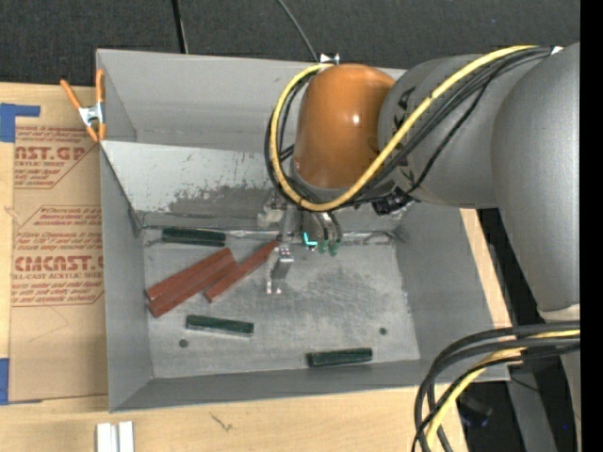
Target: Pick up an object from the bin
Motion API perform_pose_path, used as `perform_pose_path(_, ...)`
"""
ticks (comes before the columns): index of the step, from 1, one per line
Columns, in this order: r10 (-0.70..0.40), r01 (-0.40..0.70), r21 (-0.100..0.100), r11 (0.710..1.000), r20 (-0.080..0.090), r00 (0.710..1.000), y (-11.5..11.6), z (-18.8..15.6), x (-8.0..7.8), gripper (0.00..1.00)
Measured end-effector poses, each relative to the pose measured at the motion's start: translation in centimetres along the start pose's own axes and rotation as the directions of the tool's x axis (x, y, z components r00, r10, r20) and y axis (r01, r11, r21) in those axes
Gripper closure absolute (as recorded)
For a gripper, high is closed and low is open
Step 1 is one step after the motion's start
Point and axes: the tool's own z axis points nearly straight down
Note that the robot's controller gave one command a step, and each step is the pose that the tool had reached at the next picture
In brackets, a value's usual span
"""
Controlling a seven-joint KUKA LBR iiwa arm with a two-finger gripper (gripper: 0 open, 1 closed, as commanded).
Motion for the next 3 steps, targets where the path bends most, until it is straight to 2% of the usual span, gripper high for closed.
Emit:
perform_pose_path(1,0.001,-0.001,-0.001,1.0,0.008,1.0,0.0,-0.4,-0.2,0.0)
perform_pose_path(2,0.021,-0.021,-0.002,1.0,0.012,1.0,2.2,7.9,-0.8,0.0)
perform_pose_path(3,0.018,-0.018,-0.001,1.0,0.012,1.0,2.1,7.6,-0.8,0.0)
